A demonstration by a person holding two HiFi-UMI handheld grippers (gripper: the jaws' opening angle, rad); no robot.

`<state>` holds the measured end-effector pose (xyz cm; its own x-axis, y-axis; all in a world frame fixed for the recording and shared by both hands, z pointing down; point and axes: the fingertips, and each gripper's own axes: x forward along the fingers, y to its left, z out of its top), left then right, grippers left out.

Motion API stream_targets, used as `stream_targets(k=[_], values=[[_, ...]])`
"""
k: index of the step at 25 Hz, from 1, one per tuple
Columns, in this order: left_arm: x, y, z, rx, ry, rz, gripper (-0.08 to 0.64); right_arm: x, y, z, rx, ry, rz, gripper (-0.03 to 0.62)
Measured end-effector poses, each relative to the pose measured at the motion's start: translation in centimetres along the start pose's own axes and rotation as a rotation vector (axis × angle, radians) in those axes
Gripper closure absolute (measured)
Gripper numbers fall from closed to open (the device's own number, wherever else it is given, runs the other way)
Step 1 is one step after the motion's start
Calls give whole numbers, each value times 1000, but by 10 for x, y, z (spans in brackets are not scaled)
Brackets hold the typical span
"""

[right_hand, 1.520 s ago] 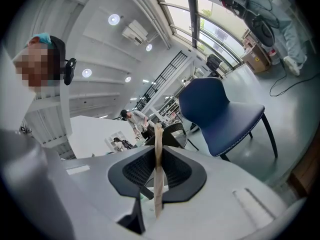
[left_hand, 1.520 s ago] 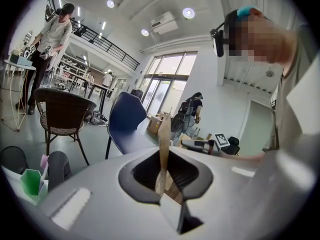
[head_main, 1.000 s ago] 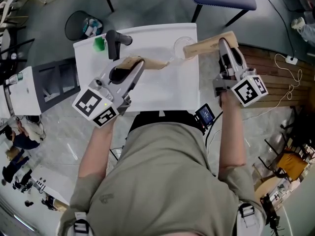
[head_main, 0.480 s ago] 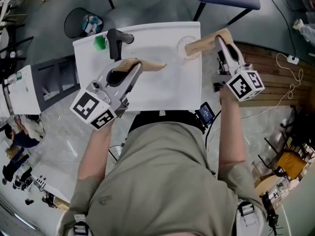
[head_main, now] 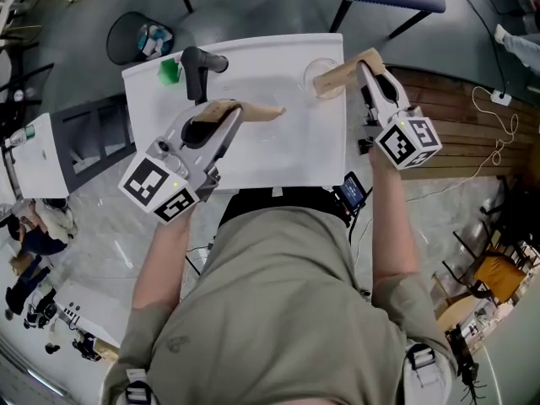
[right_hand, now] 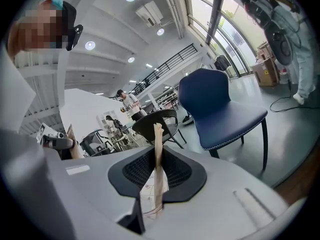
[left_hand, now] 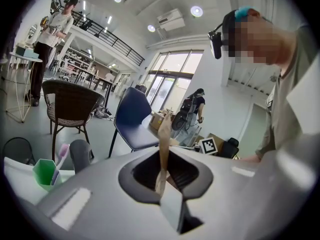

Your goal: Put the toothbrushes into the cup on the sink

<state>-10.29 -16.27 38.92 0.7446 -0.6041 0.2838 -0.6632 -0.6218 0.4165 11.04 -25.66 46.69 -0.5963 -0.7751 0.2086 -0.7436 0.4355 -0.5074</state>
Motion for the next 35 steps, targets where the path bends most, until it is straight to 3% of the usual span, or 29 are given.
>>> stream_targets(k=[14,19,35], values=[[-12,-13,11,26,-22,-21,526,-12,-4,-8,17,14,-60,529],[-20,-15,17,42,-29,-30,526,-16,-3,-14,36,21,-77,492],[-23,-38,34,101,-48,-82,526,-65,4,0,64,-50,-120,483]])
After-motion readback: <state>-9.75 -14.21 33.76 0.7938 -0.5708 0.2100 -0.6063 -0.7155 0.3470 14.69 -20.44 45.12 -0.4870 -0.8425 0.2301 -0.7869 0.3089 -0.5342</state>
